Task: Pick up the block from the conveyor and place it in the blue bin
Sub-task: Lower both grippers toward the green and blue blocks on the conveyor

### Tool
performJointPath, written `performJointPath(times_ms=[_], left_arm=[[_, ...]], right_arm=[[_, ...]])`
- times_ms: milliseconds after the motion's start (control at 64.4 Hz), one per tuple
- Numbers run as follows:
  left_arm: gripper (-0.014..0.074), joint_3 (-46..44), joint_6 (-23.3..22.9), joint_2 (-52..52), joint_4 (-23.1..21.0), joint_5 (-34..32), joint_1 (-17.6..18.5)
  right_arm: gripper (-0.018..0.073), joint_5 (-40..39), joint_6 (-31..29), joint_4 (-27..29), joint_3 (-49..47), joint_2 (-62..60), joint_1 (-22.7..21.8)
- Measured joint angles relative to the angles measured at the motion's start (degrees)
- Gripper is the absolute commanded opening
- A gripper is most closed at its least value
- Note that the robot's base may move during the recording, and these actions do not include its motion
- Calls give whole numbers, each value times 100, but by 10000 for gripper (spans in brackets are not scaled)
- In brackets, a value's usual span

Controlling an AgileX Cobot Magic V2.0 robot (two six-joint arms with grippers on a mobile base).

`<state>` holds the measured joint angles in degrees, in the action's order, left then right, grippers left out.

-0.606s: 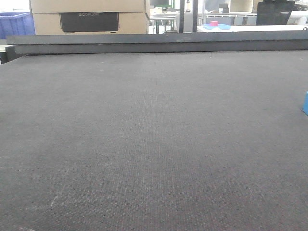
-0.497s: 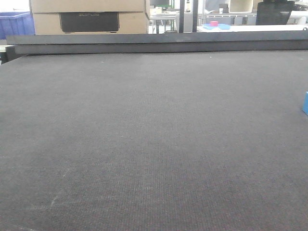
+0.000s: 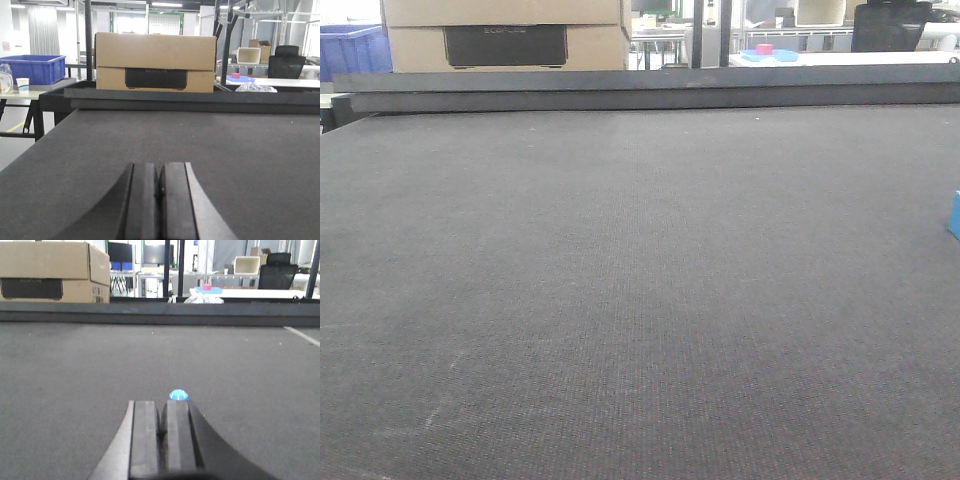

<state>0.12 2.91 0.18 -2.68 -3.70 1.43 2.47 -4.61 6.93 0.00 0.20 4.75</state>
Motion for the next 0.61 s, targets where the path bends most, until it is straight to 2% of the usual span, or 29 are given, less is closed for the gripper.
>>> performJointPath(times_ms=[295,482,606], left_arm=[[-111,-77,0,0,-291,-380,0],[-111,-1204,0,-12,-326,-26,0],[-108,-2270,0,254,-326,536,0]], right_arm=[[-154,-593,0,0,-16,0,0],[-154,-247,0,0,-992,-20,0],[-122,421,0,0,-2116,193,0]])
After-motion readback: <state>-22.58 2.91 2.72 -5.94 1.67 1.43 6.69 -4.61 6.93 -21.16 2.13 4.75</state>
